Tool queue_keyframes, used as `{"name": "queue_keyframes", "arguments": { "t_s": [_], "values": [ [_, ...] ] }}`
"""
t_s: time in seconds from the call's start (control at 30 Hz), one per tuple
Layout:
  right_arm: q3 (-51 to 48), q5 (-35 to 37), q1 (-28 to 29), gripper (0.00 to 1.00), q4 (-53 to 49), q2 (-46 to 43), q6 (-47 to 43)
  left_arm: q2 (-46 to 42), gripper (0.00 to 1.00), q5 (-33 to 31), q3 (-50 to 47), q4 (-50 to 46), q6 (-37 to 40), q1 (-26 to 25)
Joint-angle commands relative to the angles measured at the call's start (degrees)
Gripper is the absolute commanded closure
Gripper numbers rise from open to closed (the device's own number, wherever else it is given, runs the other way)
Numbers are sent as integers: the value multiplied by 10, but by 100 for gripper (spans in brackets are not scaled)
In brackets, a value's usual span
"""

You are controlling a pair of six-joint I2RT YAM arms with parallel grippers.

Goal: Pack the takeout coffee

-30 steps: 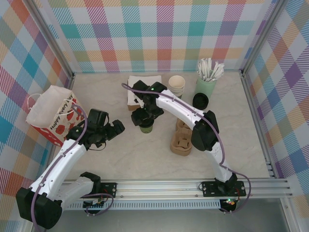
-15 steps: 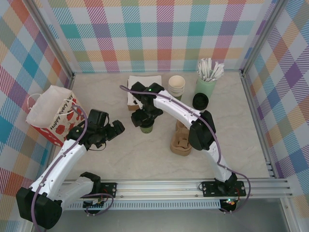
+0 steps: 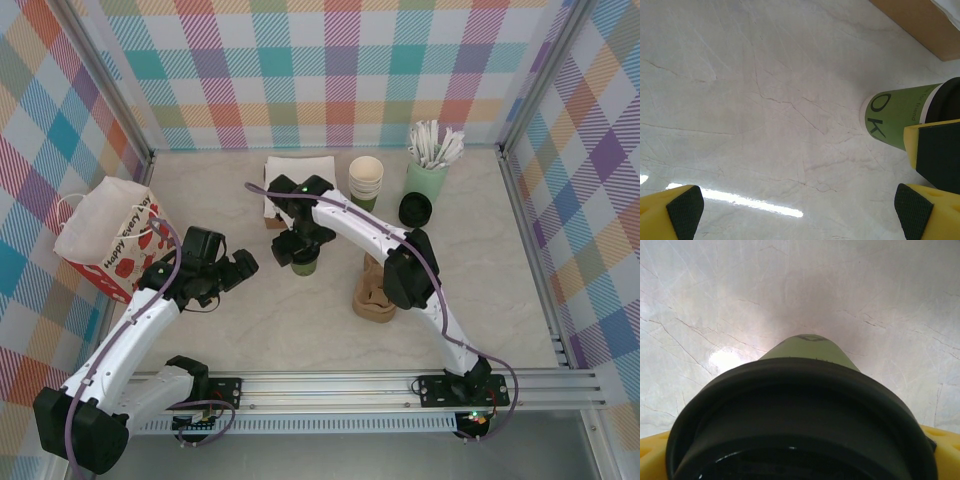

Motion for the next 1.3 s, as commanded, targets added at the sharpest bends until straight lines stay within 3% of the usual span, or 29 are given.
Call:
{"name": "queue_keyframes", "arguments": {
  "t_s": [0.0, 0.33, 0.87, 1.27],
  "values": [
    [9, 0, 6, 2, -21, 7, -7, -7, 0, -8, -7, -7, -4, 7],
    [-12, -12, 5, 15, -17, -10, 1, -10, 0, -8, -5, -8, -4, 7],
    [-5, -9, 4, 19, -60, -74, 18, -14, 0, -8, 20, -16, 6, 7],
    [7, -23, -22, 21, -111, -155, 46, -16, 0, 37, 38, 9, 41, 7]
  ]
}}
